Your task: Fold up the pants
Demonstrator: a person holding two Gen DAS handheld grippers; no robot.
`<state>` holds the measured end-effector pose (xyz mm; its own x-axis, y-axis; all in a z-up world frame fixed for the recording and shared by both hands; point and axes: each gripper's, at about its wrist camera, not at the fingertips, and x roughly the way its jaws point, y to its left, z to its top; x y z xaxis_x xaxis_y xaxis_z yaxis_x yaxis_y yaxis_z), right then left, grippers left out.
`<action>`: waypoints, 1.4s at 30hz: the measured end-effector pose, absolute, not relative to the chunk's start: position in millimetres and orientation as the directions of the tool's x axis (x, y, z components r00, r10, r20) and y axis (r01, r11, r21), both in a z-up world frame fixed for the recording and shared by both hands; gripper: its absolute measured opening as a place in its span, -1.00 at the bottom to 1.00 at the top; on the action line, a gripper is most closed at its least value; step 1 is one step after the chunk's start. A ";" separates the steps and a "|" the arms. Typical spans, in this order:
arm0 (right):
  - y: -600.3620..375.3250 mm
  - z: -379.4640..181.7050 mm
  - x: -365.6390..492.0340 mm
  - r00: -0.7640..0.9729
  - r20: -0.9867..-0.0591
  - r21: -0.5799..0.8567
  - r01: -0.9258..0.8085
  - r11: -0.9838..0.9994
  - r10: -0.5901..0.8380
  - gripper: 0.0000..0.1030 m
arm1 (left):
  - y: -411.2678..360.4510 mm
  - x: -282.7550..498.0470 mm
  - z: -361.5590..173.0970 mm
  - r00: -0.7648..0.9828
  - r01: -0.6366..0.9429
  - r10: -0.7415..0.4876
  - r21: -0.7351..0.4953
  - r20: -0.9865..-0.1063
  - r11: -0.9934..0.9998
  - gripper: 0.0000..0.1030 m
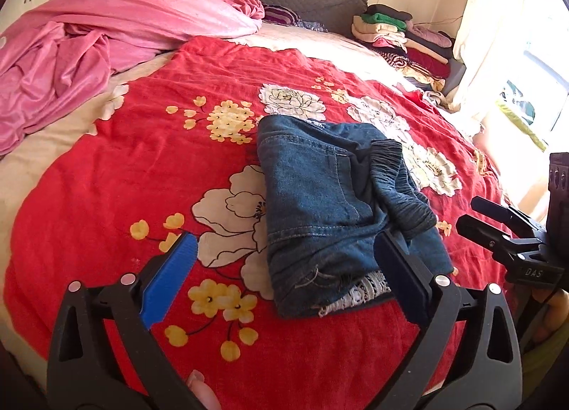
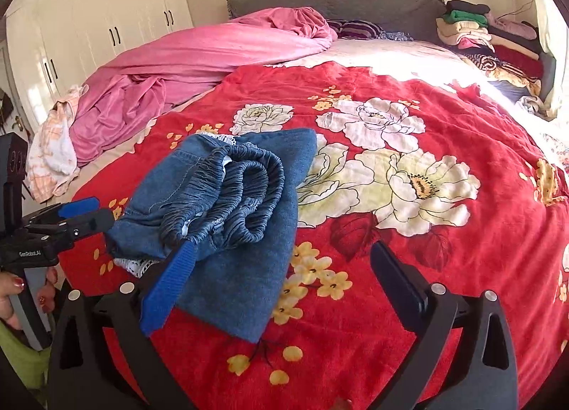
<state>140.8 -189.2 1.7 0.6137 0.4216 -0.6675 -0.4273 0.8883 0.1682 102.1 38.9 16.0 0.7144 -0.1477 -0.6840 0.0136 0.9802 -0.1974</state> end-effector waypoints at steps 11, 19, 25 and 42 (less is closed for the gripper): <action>-195.1 22.7 104.9 0.641 -0.627 0.163 -0.446 0.880 0.441 0.91 | 36.1 60.8 30.4 0.742 -0.002 -0.113 -0.170 -0.661 0.985 0.81; -197.8 45.2 82.8 0.667 -0.589 0.150 -0.464 0.873 0.456 0.91 | 32.6 35.3 43.4 0.758 -0.014 -0.091 -0.156 -0.645 0.988 0.81; -204.0 52.6 67.2 0.682 -0.570 0.150 -0.462 0.874 0.458 0.91 | 21.9 19.0 45.5 0.763 -0.015 -0.089 -0.155 -0.640 0.988 0.81; -213.9 49.6 31.2 0.705 -0.550 0.134 -0.454 0.881 0.447 0.91 | -9.7 3.6 32.2 0.745 0.006 -0.095 -0.136 -0.661 0.991 0.81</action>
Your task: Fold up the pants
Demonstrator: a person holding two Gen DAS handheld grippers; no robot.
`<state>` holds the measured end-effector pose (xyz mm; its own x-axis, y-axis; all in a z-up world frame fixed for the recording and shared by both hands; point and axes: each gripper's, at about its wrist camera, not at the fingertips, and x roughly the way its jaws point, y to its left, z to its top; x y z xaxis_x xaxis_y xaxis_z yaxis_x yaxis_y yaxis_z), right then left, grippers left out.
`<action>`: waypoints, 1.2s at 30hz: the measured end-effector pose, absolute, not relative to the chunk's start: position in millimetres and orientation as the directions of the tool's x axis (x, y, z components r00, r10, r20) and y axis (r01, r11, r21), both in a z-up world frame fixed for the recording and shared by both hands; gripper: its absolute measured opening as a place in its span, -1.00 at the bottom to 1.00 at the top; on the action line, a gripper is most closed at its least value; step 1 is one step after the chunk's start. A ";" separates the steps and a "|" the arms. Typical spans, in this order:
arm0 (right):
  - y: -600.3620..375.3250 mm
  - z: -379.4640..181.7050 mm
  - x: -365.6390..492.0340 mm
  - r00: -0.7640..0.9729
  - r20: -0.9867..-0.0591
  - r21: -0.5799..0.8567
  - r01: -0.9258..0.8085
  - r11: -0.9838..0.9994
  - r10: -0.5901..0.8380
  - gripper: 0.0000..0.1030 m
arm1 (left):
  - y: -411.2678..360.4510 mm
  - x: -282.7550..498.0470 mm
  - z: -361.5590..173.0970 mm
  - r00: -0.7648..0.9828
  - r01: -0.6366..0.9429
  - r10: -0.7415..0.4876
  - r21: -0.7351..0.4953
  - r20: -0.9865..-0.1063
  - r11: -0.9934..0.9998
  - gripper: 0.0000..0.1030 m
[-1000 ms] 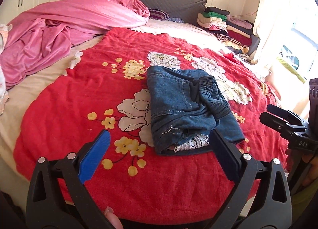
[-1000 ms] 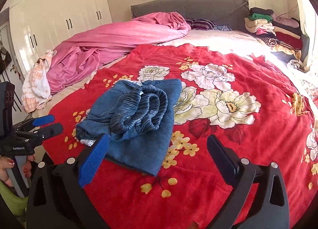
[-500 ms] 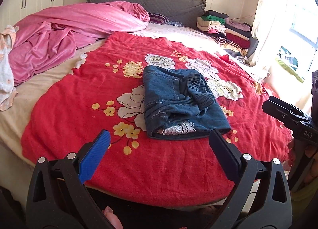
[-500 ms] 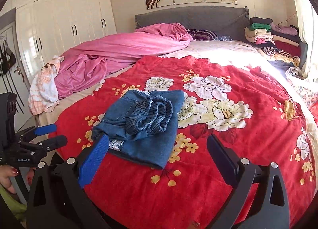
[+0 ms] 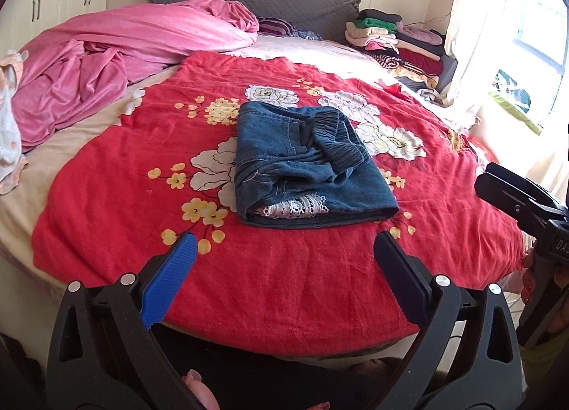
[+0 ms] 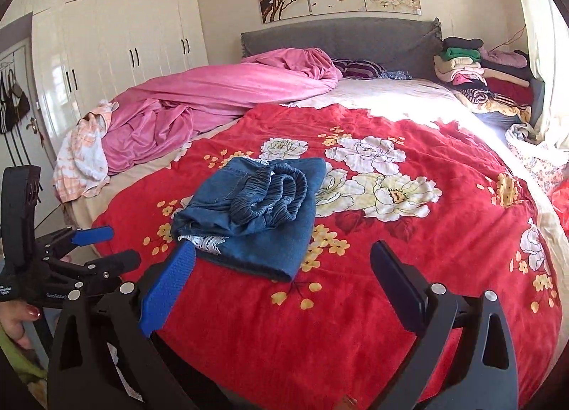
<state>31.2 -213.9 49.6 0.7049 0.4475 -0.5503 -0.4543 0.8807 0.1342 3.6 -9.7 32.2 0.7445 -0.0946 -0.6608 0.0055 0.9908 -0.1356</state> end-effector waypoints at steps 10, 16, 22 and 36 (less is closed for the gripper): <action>-207.4 28.8 36.3 0.668 -0.603 0.145 -0.446 0.883 0.436 0.91 | -12.8 6.6 19.3 0.722 -0.004 -0.092 -0.137 -0.686 0.991 0.81; -202.7 15.9 41.1 0.648 -0.635 0.137 -0.441 0.887 0.421 0.91 | -7.4 9.6 10.0 0.707 -0.025 -0.089 -0.151 -0.702 0.988 0.81; -198.6 3.5 44.1 0.628 -0.662 0.131 -0.439 0.889 0.409 0.91 | -4.6 12.4 1.4 0.693 -0.035 -0.090 -0.158 -0.715 0.987 0.81; -195.2 -4.7 47.6 0.609 -0.679 0.134 -0.446 0.885 0.410 0.91 | 0.9 13.9 -4.7 0.685 -0.051 -0.087 -0.166 -0.723 0.985 0.81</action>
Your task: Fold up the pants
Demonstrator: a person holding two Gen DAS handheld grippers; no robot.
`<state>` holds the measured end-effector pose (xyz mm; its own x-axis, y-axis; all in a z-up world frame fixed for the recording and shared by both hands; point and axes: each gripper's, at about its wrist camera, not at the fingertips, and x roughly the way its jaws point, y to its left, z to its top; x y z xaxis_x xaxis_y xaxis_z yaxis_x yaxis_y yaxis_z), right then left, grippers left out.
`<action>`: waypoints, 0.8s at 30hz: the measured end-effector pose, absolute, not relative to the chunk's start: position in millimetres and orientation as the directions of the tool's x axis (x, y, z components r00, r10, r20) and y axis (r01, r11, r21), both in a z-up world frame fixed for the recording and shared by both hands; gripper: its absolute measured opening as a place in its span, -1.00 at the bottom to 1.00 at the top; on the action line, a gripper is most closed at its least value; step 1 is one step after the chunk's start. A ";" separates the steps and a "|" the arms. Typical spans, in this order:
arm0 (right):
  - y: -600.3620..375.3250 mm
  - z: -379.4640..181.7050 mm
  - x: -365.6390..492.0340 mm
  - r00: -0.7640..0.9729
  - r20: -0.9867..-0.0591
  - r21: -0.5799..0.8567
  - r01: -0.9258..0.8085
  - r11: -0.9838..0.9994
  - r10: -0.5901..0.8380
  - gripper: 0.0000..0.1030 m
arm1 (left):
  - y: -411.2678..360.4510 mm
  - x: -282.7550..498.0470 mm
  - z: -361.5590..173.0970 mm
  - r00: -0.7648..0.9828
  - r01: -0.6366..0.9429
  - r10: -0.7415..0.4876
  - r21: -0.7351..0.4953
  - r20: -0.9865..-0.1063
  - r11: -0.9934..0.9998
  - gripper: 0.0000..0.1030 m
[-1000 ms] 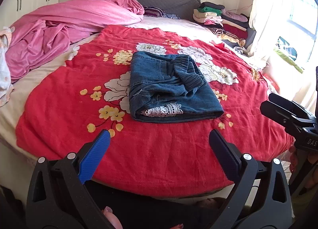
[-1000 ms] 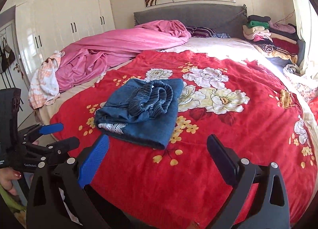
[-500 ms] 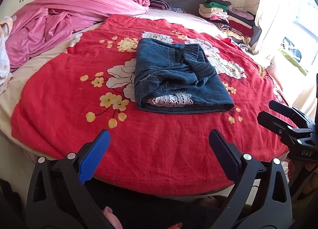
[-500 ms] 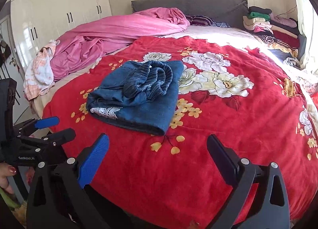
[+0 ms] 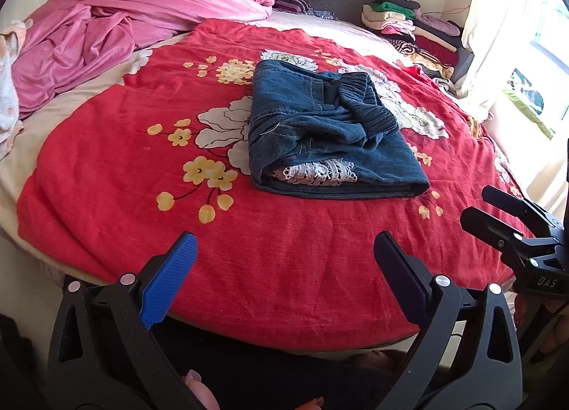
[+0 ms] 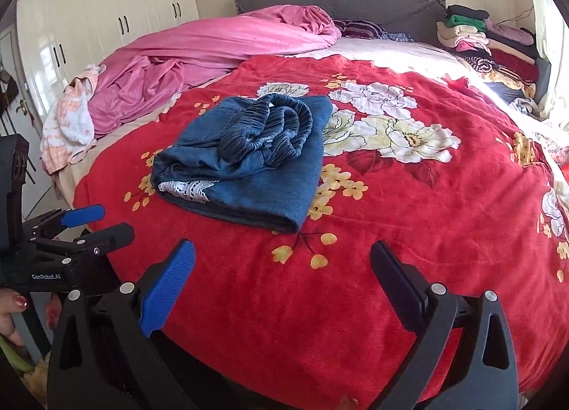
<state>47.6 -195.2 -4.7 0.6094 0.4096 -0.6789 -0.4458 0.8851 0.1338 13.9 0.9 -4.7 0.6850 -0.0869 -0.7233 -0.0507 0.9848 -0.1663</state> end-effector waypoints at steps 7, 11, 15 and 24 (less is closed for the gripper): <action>-195.3 -4.9 47.7 0.607 -0.680 0.137 -0.445 0.885 0.410 0.91 | 3.6 13.4 -4.0 0.686 -0.056 -0.081 -0.164 -0.723 0.985 0.81; -196.5 -4.5 47.3 0.612 -0.678 0.137 -0.439 0.888 0.407 0.91 | 2.6 13.7 -3.9 0.686 -0.054 -0.082 -0.163 -0.723 0.985 0.81; -197.6 -4.4 47.1 0.614 -0.678 0.136 -0.435 0.890 0.404 0.91 | 3.4 13.6 -3.7 0.686 -0.055 -0.080 -0.161 -0.723 0.985 0.81; -199.1 -4.4 48.3 0.612 -0.679 0.141 -0.433 0.890 0.405 0.91 | 2.6 13.5 -3.4 0.686 -0.056 -0.079 -0.161 -0.723 0.985 0.81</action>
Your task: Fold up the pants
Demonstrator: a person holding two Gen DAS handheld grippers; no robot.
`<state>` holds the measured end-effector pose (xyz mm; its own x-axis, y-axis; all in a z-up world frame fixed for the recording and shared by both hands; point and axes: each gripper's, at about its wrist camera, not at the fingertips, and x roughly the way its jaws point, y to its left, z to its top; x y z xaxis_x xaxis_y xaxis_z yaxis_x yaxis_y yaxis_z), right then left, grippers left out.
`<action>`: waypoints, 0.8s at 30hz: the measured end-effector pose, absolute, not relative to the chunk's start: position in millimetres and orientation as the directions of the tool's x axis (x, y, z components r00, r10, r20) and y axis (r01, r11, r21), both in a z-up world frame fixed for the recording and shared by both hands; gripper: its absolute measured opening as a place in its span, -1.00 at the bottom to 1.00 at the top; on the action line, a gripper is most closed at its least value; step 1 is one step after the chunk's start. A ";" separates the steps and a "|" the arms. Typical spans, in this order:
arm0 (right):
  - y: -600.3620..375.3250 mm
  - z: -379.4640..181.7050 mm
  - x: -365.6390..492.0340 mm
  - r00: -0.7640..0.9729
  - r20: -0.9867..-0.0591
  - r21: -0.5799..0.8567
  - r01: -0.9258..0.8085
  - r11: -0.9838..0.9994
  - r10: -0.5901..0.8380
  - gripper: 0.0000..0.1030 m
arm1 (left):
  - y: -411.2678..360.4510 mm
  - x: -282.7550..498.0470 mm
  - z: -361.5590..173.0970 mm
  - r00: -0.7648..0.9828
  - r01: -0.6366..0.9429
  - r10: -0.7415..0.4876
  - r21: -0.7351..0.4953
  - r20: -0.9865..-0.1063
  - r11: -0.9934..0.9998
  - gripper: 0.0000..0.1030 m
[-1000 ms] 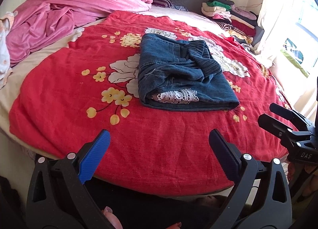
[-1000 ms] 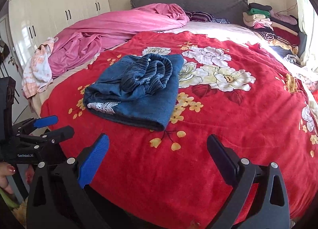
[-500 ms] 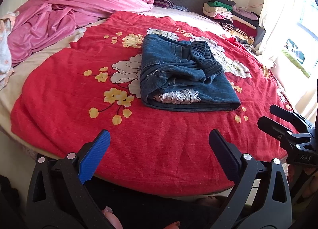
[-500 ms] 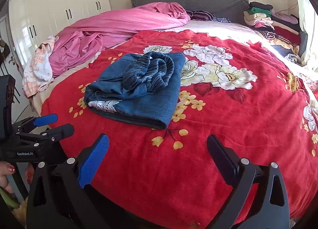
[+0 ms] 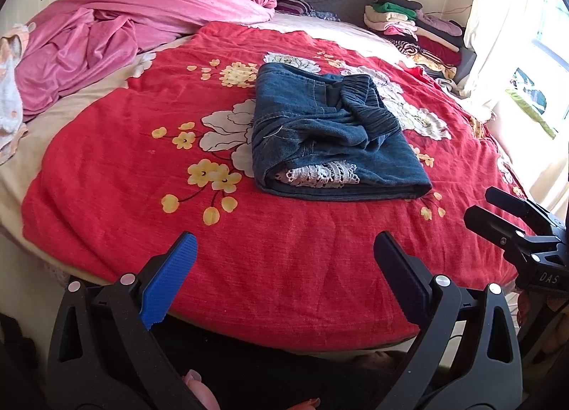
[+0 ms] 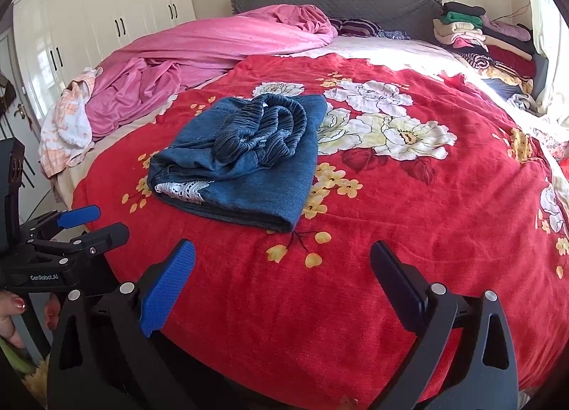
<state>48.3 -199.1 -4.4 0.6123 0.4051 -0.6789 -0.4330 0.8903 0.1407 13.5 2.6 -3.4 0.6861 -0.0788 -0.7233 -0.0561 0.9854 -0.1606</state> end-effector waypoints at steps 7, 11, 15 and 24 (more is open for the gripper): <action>-200.5 -4.3 48.2 0.612 -0.679 0.142 -0.432 0.891 0.405 0.91 | 5.6 13.6 -3.0 0.686 -0.058 -0.075 -0.157 -0.724 0.986 0.81; -201.1 -4.4 47.8 0.613 -0.679 0.143 -0.430 0.892 0.404 0.91 | 6.5 13.4 -2.7 0.686 -0.058 -0.074 -0.156 -0.724 0.986 0.81; -200.6 -4.6 48.3 0.612 -0.679 0.143 -0.431 0.891 0.405 0.91 | 6.6 13.2 -2.5 0.686 -0.060 -0.073 -0.156 -0.724 0.986 0.81; -201.8 -5.2 48.3 0.615 -0.679 0.143 -0.426 0.893 0.402 0.91 | 3.6 13.2 -2.6 0.686 -0.059 -0.073 -0.155 -0.724 0.986 0.81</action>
